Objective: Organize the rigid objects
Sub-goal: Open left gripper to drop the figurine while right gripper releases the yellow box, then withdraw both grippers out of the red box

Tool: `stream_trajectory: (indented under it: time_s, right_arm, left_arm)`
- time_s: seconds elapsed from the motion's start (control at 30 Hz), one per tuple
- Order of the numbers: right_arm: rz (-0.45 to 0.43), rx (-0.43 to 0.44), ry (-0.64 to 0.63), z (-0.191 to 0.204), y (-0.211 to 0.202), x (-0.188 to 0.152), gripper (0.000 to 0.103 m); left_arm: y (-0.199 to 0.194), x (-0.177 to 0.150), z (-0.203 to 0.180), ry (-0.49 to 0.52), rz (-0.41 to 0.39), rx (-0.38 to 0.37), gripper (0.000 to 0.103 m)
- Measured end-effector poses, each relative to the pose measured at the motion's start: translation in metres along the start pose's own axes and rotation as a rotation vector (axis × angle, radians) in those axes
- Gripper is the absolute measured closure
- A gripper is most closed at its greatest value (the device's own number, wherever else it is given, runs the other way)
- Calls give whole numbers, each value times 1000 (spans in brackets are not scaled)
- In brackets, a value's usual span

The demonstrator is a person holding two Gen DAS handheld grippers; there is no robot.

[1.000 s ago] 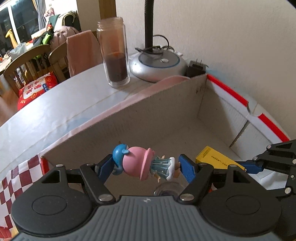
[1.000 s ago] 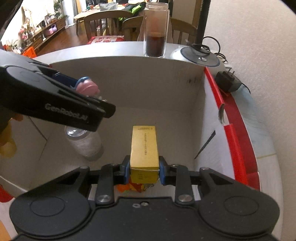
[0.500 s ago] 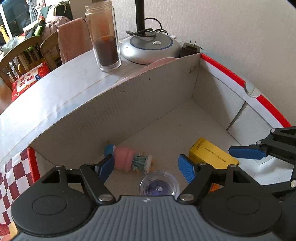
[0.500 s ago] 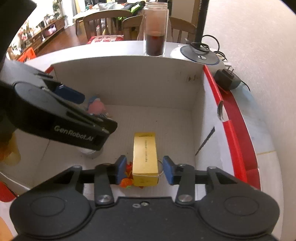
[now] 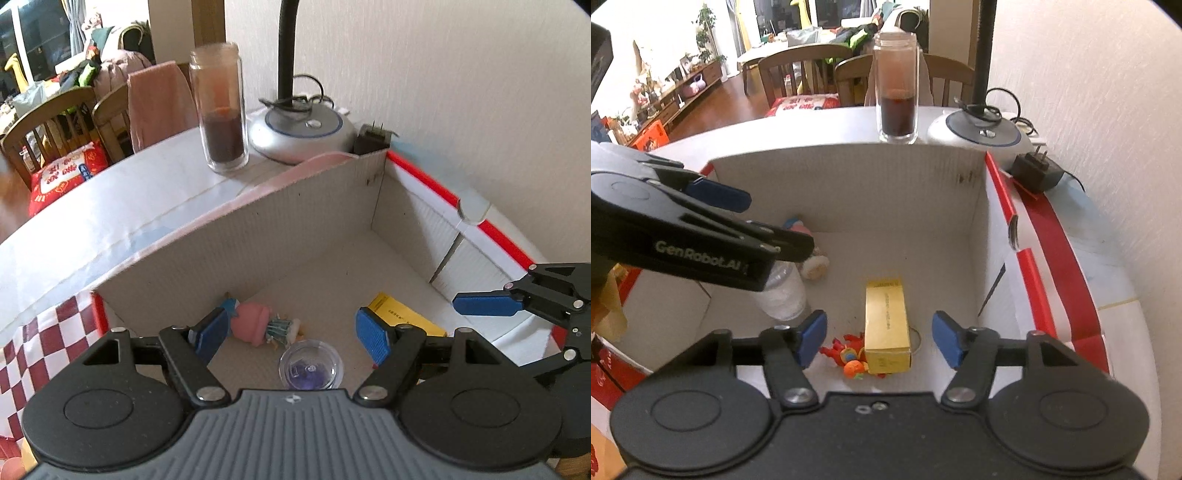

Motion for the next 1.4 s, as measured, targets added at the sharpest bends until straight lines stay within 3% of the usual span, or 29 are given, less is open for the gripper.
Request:
stream_trajectory:
  time_s: [0.33,0.73,0.87,1.07,1.4]
  right_arm:
    - [-64,20,14,13,-30,6,30]
    - [-135,44,-4,60,-65,0,15]
    - [-152,63,-5,80,-73,-6,9]
    - [-187,88,-13,115,-84,-17,1]
    - [-216,161,-10,178,-83,-32,0]
  left_arm:
    - [-46,-2,1,2,-84,7,27]
    - [-115,-28,18,-9,-206,52,27]
    - [-138,-47,32,-26,-232,68,22]
    - [-170,-81,56,-48,-259,101,22]
    - [-215,-154,110,-84,-276,162,21]
Point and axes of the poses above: each gripper's, at about its wrist camera, not at the fingertips, and y roughly the way its jaws point, z to its left, x to its top, the point moved 7 cm from there along y, roughly the way its jaws point, and after that the axes turned 14 degrees about y, right-handed, at the moved point
